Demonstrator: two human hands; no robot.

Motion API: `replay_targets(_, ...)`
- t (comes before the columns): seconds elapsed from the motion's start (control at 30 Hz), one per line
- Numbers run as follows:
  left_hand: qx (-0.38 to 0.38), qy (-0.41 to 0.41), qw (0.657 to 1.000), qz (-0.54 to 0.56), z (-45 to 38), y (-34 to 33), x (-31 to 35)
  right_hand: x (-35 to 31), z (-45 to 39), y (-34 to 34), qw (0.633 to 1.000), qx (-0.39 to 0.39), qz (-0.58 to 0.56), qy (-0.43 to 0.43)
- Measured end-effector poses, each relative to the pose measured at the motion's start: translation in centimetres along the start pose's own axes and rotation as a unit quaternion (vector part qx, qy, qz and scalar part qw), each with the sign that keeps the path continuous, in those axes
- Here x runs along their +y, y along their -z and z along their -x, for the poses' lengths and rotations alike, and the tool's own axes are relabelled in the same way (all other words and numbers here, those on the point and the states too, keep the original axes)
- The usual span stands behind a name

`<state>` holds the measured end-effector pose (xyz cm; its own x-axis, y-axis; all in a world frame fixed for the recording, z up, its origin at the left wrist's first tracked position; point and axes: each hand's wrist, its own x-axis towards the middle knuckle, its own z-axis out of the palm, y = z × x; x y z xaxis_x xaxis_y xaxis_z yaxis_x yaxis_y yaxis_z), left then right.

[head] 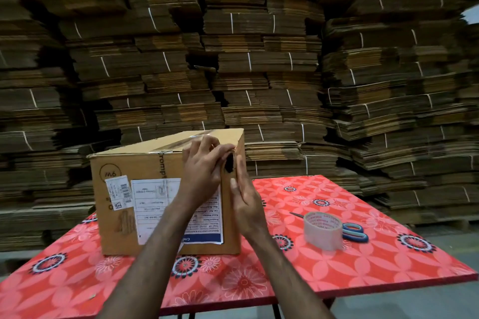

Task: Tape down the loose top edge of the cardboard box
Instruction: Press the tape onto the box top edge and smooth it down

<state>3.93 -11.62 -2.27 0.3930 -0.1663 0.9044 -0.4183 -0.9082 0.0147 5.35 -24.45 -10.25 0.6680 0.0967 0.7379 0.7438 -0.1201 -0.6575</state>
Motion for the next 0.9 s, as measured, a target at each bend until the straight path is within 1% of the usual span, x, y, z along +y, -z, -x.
replay_targets(0.1,0.019,-0.004,0.999,0.051,0.1,0.3,-0.2,0.4,1.1,0.5,0.999,0.027,-0.005,-0.018)
replay_targets(0.2,0.03,0.014,0.991,0.128,-0.2,0.8,-0.6,-0.7,0.1,1.1,0.999,0.043,0.012,-0.014)
replay_targets(0.27,0.029,0.025,0.984,0.176,-0.6,1.1,-0.9,-1.5,-1.2,0.9,0.999,0.033,0.029,0.008)
replay_targets(0.37,0.024,0.04,0.978,0.202,-0.7,1.5,-1.3,-0.5,-1.9,0.5,0.997,-0.002,0.073,0.036)
replay_targets(0.4,0.03,0.05,0.977,0.205,-0.5,1.6,-1.6,0.4,-1.6,0.6,0.996,-0.011,0.076,0.034)
replay_targets(0.47,0.054,0.075,0.973,0.21,0.0,1.7,-2.3,2.4,-0.4,1.3,0.998,-0.015,0.064,-0.003)
replay_targets(0.53,0.069,0.092,0.967,0.228,0.3,1.8,-2.8,3.2,0.5,1.9,0.998,0.012,0.041,-0.043)
replay_targets(0.57,0.073,0.098,0.965,0.234,0.4,1.7,-2.8,2.9,0.5,2.0,0.998,0.026,0.033,-0.047)
replay_targets(0.63,0.072,0.097,0.965,0.231,0.0,1.3,-2.1,1.3,-0.5,1.9,0.998,0.04,0.019,-0.035)
replay_targets(0.73,0.049,0.063,0.978,0.191,-1.1,0.5,0.4,-1.1,-3.3,1.0,0.998,0.054,-0.009,-0.015)
replay_targets(0.83,0.031,0.051,0.983,0.175,-2.2,-0.2,2.5,-1.4,-4.8,1.1,0.99,0.129,-0.047,-0.023)
replay_targets(0.9,0.018,0.057,0.981,0.184,-2.6,-0.7,3.3,-1.0,-4.9,1.8,0.987,0.153,-0.045,-0.032)
